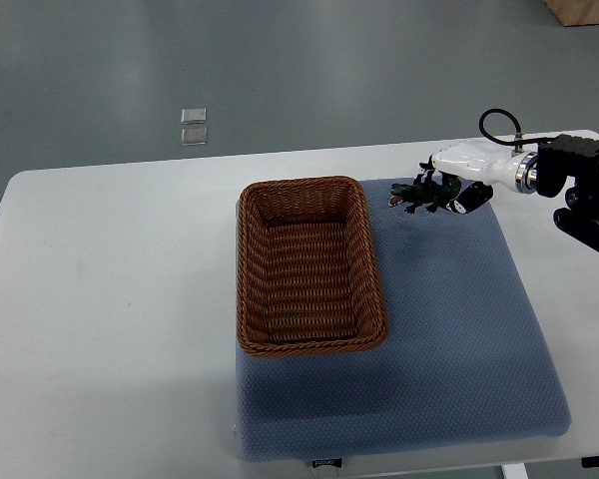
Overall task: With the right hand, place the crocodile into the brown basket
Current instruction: 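Carry the held crocodile with the right hand over the basket, then open the right hand to drop the crocodile into the basket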
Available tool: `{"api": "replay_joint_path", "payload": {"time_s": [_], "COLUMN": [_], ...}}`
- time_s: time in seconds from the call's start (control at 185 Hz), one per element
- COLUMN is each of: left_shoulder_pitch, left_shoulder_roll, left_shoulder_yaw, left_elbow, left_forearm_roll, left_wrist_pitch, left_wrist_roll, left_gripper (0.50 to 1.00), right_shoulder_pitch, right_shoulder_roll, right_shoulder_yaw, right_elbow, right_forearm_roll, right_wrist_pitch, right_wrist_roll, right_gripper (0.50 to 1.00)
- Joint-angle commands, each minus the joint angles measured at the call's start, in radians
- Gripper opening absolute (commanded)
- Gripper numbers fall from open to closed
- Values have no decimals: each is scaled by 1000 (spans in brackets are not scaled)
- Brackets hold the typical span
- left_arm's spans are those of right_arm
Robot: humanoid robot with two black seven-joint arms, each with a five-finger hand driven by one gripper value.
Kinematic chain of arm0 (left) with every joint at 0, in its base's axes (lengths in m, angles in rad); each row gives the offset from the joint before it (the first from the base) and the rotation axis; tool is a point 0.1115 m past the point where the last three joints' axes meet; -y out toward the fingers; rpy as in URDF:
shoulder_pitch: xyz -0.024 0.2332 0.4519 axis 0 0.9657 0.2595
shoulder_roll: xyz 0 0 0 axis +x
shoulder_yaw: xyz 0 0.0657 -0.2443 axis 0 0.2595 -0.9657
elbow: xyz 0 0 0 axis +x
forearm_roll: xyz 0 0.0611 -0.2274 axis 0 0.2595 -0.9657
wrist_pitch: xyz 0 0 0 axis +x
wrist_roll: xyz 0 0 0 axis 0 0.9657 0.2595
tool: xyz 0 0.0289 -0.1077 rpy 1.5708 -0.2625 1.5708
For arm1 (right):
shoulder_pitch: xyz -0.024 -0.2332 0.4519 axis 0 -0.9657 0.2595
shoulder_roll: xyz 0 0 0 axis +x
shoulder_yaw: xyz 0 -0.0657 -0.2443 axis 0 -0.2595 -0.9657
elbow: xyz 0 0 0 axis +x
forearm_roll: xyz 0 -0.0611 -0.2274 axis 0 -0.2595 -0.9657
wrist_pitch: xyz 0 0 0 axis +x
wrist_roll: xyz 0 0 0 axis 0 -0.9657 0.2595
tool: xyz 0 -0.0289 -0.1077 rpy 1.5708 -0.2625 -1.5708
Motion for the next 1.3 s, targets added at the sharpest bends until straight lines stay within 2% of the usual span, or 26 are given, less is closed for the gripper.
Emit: {"api": "replay_joint_path", "payload": {"time_s": [0.0, 0.108, 0.372, 0.502, 0.637, 0.928, 1.241, 1.295], "left_shoulder_pitch": [0, 0, 0, 0, 0, 0, 0, 0], "left_shoulder_roll": [0, 0, 0, 0, 0, 0, 0, 0], "left_shoulder_yaw": [0, 0, 0, 0, 0, 0, 0, 0], "left_elbow": [0, 0, 0, 0, 0, 0, 0, 0], "left_forearm_roll": [0, 0, 0, 0, 0, 0, 0, 0], "left_wrist_pitch": [0, 0, 0, 0, 0, 0, 0, 0], "left_wrist_roll": [0, 0, 0, 0, 0, 0, 0, 0], "left_gripper": [1000, 1000, 1000, 1000, 1000, 1000, 1000, 1000], "right_shoulder_pitch": [10, 21, 87, 99, 98, 79, 49, 44], "right_shoulder_roll": [-1, -1, 5, 24, 51, 108, 163, 171], "right_shoulder_yaw": [6, 27, 37, 37, 37, 18, 15, 9], "right_elbow": [2, 13, 126, 162, 178, 232, 237, 237], "right_forearm_roll": [21, 28, 31, 29, 26, -11, -78, -86], "right_wrist_pitch": [-3, -1, -10, -26, -55, -57, -58, -58], "right_wrist_roll": [3, 4, 6, 27, 35, 50, 55, 55], "right_gripper": [500, 500, 500, 500, 500, 500, 500, 529]}}
